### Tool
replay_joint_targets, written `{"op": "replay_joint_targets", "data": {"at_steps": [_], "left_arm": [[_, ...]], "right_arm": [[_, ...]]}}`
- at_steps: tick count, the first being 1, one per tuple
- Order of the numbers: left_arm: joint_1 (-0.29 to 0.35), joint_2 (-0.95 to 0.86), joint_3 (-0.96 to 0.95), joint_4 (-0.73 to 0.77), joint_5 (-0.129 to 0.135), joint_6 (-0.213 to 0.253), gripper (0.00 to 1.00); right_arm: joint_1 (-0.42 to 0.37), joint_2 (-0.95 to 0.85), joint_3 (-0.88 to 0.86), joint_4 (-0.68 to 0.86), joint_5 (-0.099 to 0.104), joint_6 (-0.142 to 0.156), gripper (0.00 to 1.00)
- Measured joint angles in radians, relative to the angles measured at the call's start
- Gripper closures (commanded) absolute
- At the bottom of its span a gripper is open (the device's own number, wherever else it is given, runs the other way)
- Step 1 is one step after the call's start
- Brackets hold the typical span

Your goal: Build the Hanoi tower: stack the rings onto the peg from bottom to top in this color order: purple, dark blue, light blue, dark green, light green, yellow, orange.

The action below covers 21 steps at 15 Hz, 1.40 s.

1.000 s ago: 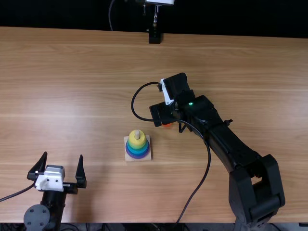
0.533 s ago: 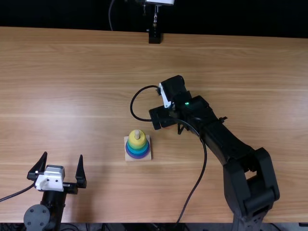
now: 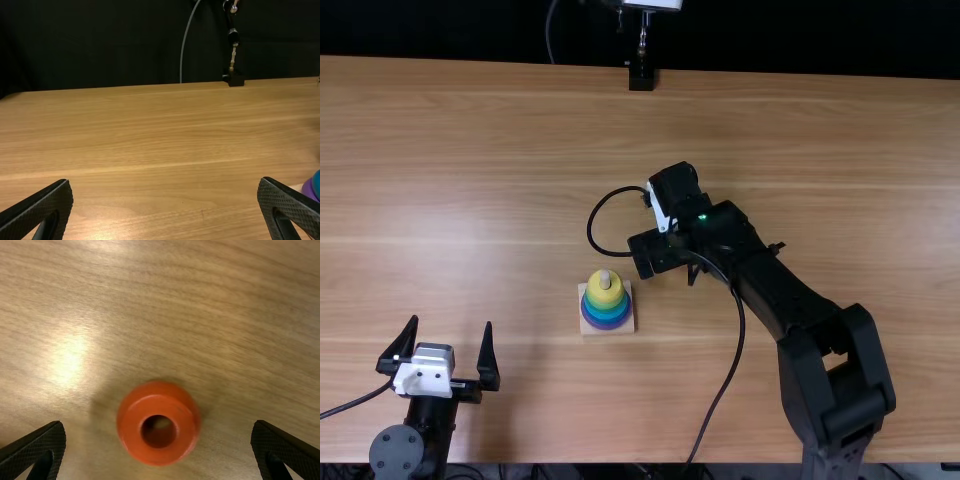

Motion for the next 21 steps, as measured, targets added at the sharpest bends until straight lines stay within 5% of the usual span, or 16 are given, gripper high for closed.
{"op": "replay_joint_targets", "data": {"at_steps": [10,12,13,15,21], "left_arm": [[0.000,0.000,0.000,0.000,0.000,0.001,0.00],[0.000,0.000,0.000,0.000,0.000,0.000,0.00],[0.000,0.000,0.000,0.000,0.000,0.000,0.00],[0.000,0.000,0.000,0.000,0.000,0.000,0.00],[0.000,0.000,0.000,0.000,0.000,0.000,0.00]], "right_arm": [[0.006,0.026,0.000,0.000,0.000,-0.001,0.02],[0.011,0.043,0.000,0.006,0.011,-0.005,0.18],[0.011,0.043,0.001,0.005,0.011,-0.006,0.36],[0.013,0.043,0.001,0.006,0.011,-0.006,0.96],[0.013,0.043,0.000,0.011,0.007,-0.004,1.00]]}}
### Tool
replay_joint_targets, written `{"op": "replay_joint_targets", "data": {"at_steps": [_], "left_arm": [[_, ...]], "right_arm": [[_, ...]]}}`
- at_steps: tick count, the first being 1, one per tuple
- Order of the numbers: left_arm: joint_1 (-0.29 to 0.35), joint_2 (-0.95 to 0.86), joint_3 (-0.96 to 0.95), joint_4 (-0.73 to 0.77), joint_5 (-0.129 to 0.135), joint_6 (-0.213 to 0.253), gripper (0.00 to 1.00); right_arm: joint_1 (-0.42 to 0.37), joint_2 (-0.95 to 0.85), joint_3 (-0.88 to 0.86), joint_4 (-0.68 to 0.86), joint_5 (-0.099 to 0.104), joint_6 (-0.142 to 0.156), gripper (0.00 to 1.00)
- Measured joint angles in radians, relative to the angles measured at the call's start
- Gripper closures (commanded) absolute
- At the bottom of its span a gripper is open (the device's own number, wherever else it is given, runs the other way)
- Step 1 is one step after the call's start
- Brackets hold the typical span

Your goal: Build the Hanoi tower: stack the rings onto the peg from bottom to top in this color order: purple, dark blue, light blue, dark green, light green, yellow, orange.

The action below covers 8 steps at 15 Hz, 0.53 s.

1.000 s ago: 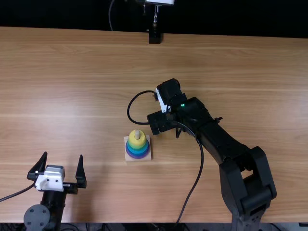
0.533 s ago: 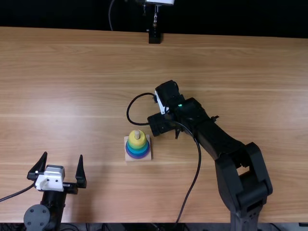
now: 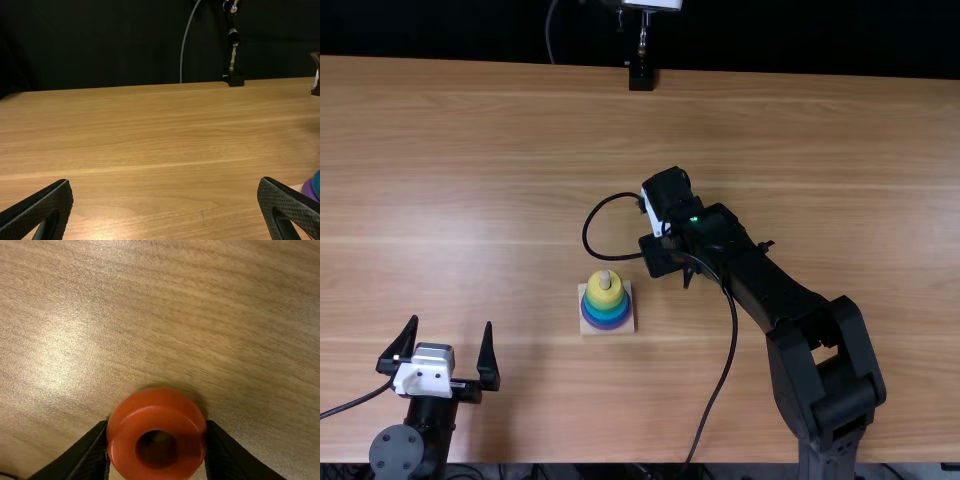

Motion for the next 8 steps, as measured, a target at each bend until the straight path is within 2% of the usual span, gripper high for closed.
{"op": "replay_joint_targets", "data": {"at_steps": [3,8], "left_arm": [[0.000,0.000,0.000,0.000,0.000,0.000,0.00],[0.000,0.000,0.000,0.000,0.001,-0.001,0.00]], "right_arm": [[0.000,0.002,0.015,-0.041,-0.003,-0.004,1.00],[0.000,0.002,0.144,-0.322,-0.004,-0.019,1.00]]}}
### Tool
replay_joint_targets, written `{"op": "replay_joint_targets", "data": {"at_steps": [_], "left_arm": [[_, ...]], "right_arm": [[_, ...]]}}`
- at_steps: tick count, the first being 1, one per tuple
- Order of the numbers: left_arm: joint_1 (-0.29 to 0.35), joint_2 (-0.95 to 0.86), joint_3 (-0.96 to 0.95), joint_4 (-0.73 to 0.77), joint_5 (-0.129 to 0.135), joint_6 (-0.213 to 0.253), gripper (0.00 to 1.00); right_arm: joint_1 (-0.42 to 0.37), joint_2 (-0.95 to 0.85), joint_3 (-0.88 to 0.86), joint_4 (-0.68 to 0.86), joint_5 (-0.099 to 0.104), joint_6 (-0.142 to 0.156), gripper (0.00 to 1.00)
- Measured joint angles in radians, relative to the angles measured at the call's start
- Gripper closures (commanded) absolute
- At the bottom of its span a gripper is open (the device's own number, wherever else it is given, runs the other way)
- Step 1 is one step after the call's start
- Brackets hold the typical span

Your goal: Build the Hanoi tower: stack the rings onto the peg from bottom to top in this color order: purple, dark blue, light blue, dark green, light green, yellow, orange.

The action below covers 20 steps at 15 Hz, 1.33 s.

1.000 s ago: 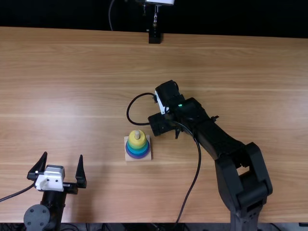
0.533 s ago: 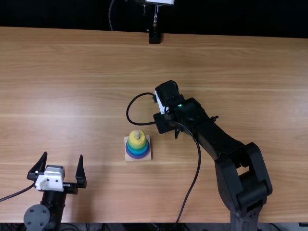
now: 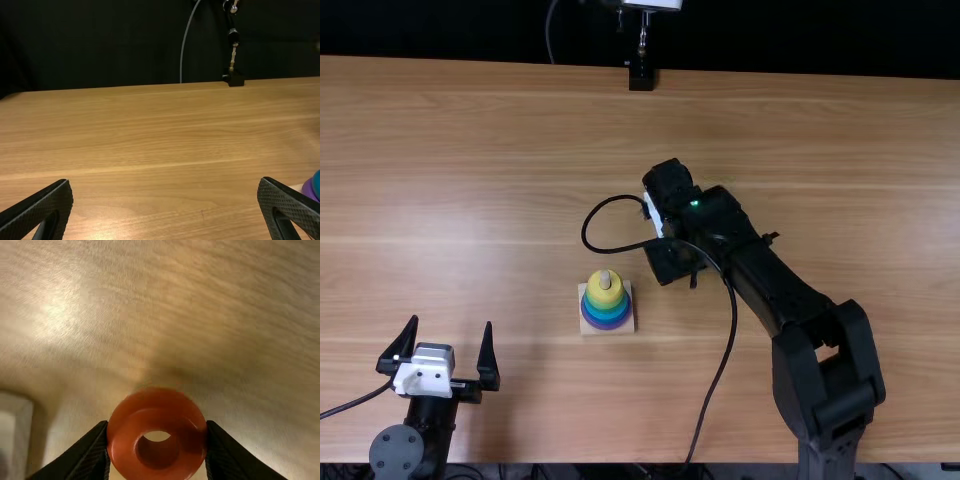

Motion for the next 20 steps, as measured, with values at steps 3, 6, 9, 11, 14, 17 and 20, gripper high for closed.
{"op": "replay_joint_targets", "data": {"at_steps": [3,6,9,11,14,17,20], "left_arm": [[0.000,0.000,0.000,0.000,-0.001,0.000,0.00],[0.000,0.000,0.000,0.000,0.000,0.000,0.00],[0.000,0.000,0.000,0.000,-0.001,0.000,0.00],[0.000,0.000,0.000,0.000,-0.001,0.000,0.00],[0.000,0.000,0.000,0.000,-0.001,0.001,0.00],[0.000,0.000,0.000,0.000,0.000,0.001,0.00],[0.000,0.000,0.000,0.000,0.000,0.001,0.00]], "right_arm": [[0.000,-0.018,0.082,-0.120,-0.001,-0.005,1.00],[0.012,-0.103,0.121,-0.137,-0.002,-0.010,1.00],[0.053,-0.154,0.142,-0.169,-0.004,-0.012,1.00],[0.085,-0.178,0.144,-0.179,-0.006,-0.011,1.00],[0.151,-0.179,0.196,-0.217,-0.007,-0.011,1.00],[0.204,-0.194,0.265,-0.247,-0.010,-0.010,1.00],[0.216,-0.217,0.296,-0.264,-0.010,-0.008,1.00]]}}
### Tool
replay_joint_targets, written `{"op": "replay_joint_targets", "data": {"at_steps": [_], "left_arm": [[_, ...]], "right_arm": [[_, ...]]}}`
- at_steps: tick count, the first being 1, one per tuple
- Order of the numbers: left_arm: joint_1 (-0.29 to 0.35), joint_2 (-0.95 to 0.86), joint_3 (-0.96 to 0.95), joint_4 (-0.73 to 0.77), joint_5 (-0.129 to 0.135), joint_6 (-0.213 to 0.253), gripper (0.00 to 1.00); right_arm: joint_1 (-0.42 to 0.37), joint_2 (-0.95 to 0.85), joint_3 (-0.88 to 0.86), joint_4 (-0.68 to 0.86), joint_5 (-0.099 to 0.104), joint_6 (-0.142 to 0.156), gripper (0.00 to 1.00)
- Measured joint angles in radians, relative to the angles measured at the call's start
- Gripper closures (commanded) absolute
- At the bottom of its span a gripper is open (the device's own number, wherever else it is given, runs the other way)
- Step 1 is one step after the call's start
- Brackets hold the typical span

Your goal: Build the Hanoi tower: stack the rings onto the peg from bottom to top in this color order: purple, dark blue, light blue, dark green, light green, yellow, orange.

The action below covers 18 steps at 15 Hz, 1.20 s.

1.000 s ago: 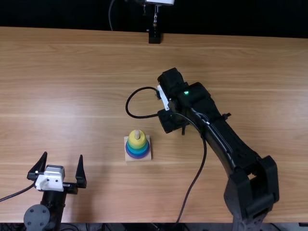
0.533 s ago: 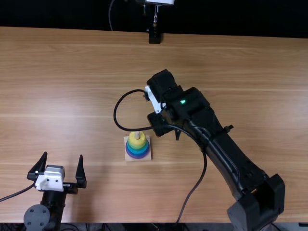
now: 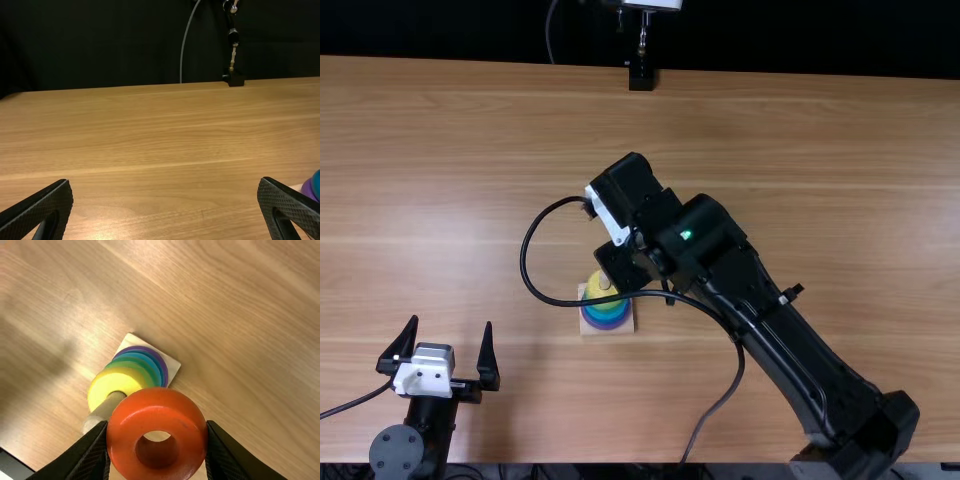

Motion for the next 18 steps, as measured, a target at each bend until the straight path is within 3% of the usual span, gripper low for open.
{"op": "replay_joint_targets", "data": {"at_steps": [5,10,18], "left_arm": [[0.000,0.000,0.000,0.000,-0.001,0.000,0.00],[0.000,0.000,0.000,0.000,0.000,0.000,0.00],[0.000,0.000,0.000,0.000,-0.001,0.000,0.00]], "right_arm": [[0.012,0.000,0.006,-0.003,0.000,0.001,1.00],[0.079,0.000,0.034,-0.003,-0.001,0.003,1.00],[0.078,0.000,0.033,-0.003,0.000,0.006,1.00]]}}
